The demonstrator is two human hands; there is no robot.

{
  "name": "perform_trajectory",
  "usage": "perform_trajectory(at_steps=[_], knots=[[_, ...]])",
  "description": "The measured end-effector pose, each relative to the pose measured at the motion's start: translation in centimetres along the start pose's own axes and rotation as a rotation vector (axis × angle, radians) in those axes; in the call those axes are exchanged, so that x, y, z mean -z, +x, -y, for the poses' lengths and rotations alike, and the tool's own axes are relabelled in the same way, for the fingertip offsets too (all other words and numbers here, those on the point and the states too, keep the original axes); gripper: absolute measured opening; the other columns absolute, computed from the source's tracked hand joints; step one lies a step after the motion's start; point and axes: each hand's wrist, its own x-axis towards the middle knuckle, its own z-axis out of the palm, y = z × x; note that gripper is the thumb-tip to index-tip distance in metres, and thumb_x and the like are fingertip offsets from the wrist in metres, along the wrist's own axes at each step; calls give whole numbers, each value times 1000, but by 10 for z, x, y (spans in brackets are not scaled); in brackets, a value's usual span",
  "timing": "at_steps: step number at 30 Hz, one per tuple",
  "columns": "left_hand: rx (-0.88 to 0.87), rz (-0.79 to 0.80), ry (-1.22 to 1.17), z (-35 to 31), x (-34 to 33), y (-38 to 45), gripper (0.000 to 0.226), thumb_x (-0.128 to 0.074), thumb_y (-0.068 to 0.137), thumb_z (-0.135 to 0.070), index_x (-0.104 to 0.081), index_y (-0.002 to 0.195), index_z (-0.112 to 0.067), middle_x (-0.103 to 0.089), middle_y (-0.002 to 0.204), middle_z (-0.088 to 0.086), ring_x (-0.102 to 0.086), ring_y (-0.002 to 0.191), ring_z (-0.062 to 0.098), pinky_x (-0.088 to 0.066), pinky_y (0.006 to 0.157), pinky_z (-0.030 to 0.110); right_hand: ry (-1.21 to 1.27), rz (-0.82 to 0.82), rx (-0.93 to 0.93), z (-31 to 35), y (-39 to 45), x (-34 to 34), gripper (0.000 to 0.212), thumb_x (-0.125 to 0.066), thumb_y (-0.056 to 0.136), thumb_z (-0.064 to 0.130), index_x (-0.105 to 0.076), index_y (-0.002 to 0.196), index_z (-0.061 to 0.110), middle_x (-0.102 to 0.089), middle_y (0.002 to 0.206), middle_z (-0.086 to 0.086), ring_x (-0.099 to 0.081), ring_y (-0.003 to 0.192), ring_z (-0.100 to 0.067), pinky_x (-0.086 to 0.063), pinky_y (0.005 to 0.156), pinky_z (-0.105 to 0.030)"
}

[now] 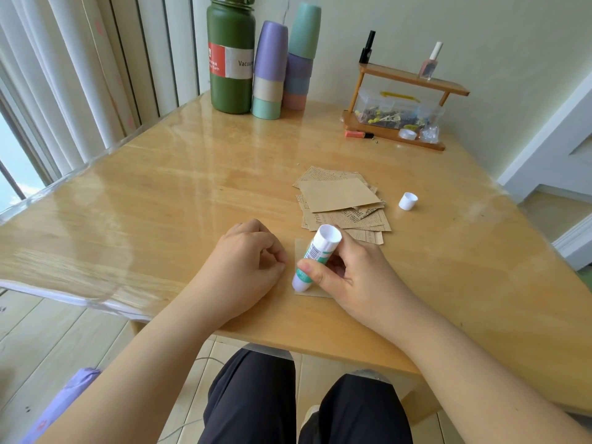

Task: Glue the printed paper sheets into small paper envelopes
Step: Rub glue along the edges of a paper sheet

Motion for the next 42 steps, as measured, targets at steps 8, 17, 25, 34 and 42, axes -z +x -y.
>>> perform_trajectory(at_steps=[8,17,25,34,42], knots=[[-51,48,4,-1,0,-1,18,-65,81,-14,-60,75,-30,-52,87,-9,-43,75,0,-32,73,27,30,44,28,6,-8,1,26,-58,88,37,-37,73,36,-52,72,36,-47,61,3,-34,57,-7],[-73,57,29,2,-2,0,13,-65,83,-14,-67,82,-27,-52,88,-12,-44,82,-2,-36,82,31,-15,-24,-61,-11,9,6,26,-60,88,36,-39,72,33,-46,59,13,-44,58,-1,-36,56,-13],[-77,72,12,-1,0,0,26,-67,82,-21,-52,71,-40,-52,87,-13,-45,82,3,-37,82,31,-62,-75,-51,-17,19,7,32,-62,88,30,-37,70,33,-39,52,15,-45,55,3,-35,55,-11],[-96,86,70,0,-1,0,14,-68,80,-26,-58,73,-33,-50,83,-15,-43,85,2,-26,76,26,-24,-54,-22,-10,-3,9,28,-62,87,31,-39,72,35,-49,53,18,-46,56,3,-34,55,-8],[-103,91,89,-1,-1,-1,17,-67,81,-28,-55,72,-36,-51,85,-14,-42,83,5,-22,75,24,-21,-31,24,-5,-12,9,32,-62,88,31,-35,72,38,-51,68,35,-46,57,3,-33,55,-7]])
